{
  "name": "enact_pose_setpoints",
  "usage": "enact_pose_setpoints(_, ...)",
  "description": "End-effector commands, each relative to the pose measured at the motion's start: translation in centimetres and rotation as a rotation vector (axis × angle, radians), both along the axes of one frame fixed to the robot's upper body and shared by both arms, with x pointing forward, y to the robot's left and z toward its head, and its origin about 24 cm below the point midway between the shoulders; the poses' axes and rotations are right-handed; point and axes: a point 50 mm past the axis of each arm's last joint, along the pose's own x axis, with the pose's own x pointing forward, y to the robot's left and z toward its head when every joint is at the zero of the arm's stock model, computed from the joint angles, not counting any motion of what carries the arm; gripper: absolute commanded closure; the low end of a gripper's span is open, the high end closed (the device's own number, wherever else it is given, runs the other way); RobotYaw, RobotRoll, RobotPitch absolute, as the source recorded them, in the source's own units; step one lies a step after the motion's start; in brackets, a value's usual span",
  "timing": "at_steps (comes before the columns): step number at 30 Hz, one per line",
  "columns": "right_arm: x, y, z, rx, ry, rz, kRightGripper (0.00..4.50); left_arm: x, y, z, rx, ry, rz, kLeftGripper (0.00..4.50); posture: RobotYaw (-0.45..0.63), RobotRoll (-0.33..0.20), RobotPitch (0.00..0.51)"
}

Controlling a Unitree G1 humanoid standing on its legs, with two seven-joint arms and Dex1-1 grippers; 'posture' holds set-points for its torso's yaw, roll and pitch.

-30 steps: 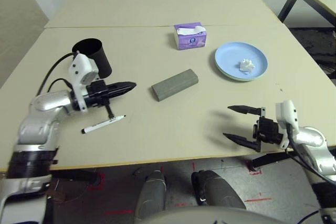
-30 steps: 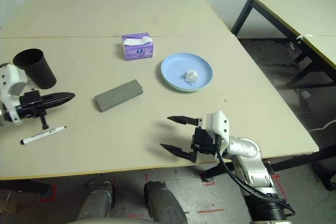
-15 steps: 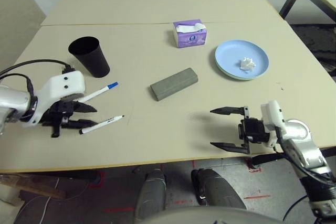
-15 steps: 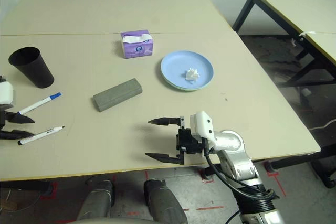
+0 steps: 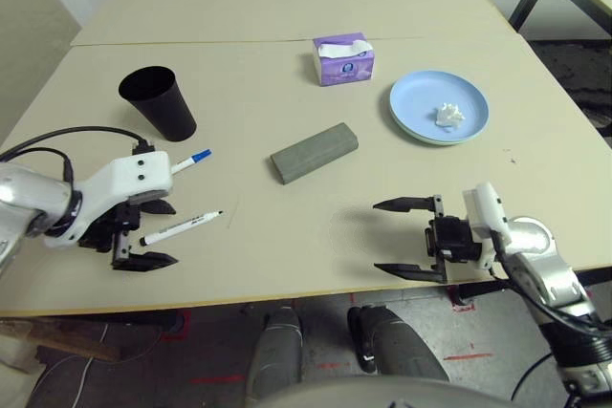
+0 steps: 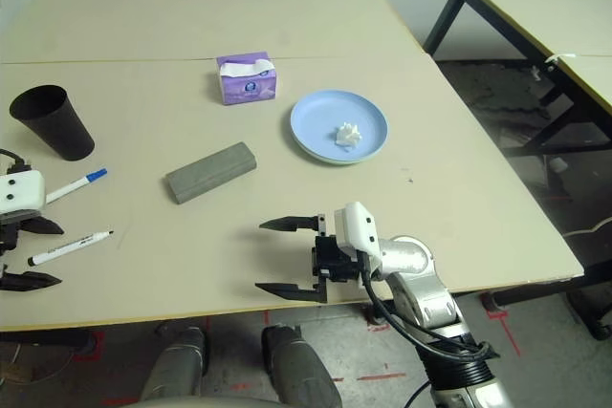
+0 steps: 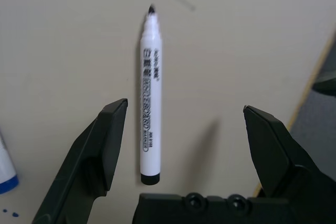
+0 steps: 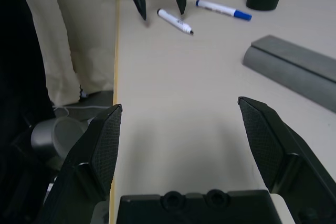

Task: Organize and tidy the items on the table.

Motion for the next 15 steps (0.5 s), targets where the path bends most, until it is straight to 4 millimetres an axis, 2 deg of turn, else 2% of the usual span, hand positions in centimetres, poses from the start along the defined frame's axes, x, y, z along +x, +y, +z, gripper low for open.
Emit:
enact_pose_setpoints(1,-0.25,-0.01,0.26,-0.011,-0.003,0.01,0.0,0.17,-0.29,-1.37,0.004,0.014,-0.002,0.02,-0.06,0.0,0.165)
enact_pose_setpoints(11,-0.32,0.14,0.67,-0.016,-0.014,0.013,0.0,0.81,-0.97,-2.16,0.017,-0.02,-0.015,0.02,-0.07,0.0,0.151)
enact_pose_setpoints(15,-0.35,0.18,0.65,-0.015,-0.016,0.013,0.0,1.03,-1.08,-2.04,0.008,-0.025,-0.007,0.89,-0.07,0.0,0.147)
